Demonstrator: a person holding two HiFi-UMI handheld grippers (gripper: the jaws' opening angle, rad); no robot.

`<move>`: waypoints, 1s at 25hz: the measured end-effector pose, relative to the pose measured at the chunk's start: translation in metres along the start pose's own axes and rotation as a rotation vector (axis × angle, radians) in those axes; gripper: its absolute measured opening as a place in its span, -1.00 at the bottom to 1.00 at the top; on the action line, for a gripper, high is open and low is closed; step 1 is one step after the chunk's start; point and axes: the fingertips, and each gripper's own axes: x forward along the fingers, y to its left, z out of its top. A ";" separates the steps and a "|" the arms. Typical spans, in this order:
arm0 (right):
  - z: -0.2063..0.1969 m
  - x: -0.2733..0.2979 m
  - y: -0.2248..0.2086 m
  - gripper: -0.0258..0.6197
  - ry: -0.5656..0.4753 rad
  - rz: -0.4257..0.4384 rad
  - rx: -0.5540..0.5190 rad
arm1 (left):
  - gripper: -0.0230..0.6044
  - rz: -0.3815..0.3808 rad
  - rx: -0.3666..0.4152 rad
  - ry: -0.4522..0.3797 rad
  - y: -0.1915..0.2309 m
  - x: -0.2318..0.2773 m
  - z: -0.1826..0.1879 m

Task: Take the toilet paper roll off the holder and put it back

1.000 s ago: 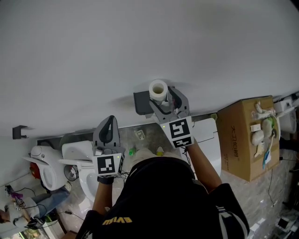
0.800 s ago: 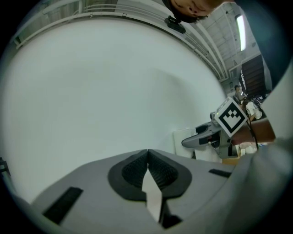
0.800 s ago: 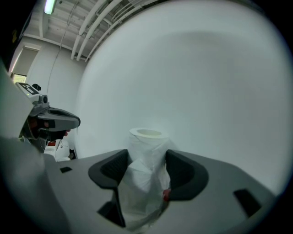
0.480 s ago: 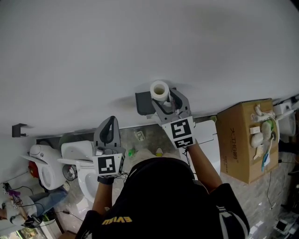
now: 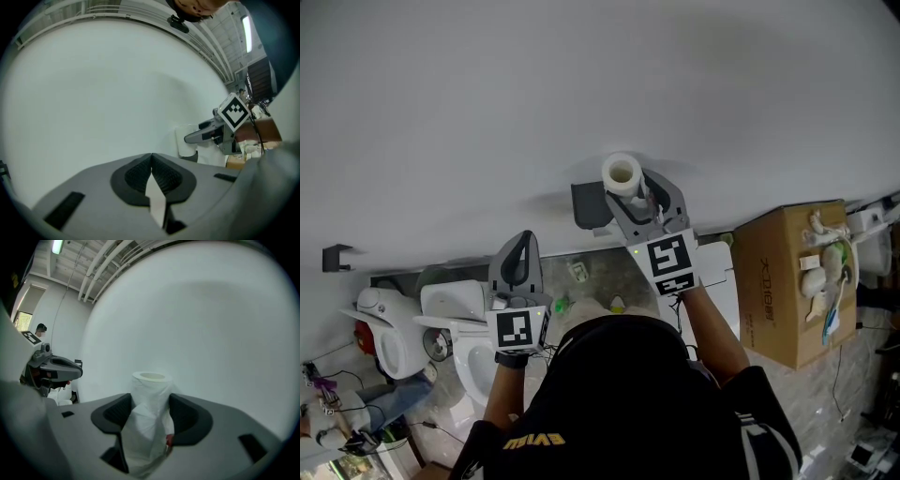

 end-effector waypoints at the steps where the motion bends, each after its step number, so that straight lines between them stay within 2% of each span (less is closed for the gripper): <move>1: 0.004 0.000 -0.001 -0.13 -0.003 0.004 0.007 | -0.89 -0.001 -0.004 -0.002 0.000 0.000 0.001; 9: 0.036 -0.011 -0.014 -0.13 -0.028 0.045 0.054 | -0.89 -0.006 0.024 0.014 0.001 -0.002 -0.003; 12: 0.059 -0.021 -0.022 -0.13 -0.073 0.046 0.088 | -0.89 -0.013 -0.005 -0.015 -0.003 -0.001 0.003; 15: 0.080 -0.028 -0.029 -0.14 -0.106 0.026 0.066 | -0.89 -0.019 -0.023 -0.033 -0.005 -0.002 0.006; 19: 0.105 -0.040 -0.035 -0.14 -0.139 0.007 0.057 | -0.89 -0.014 0.015 -0.004 0.000 -0.009 -0.002; 25: 0.142 -0.051 -0.051 -0.14 -0.185 -0.006 0.019 | -0.89 -0.003 0.018 0.003 0.006 -0.011 -0.004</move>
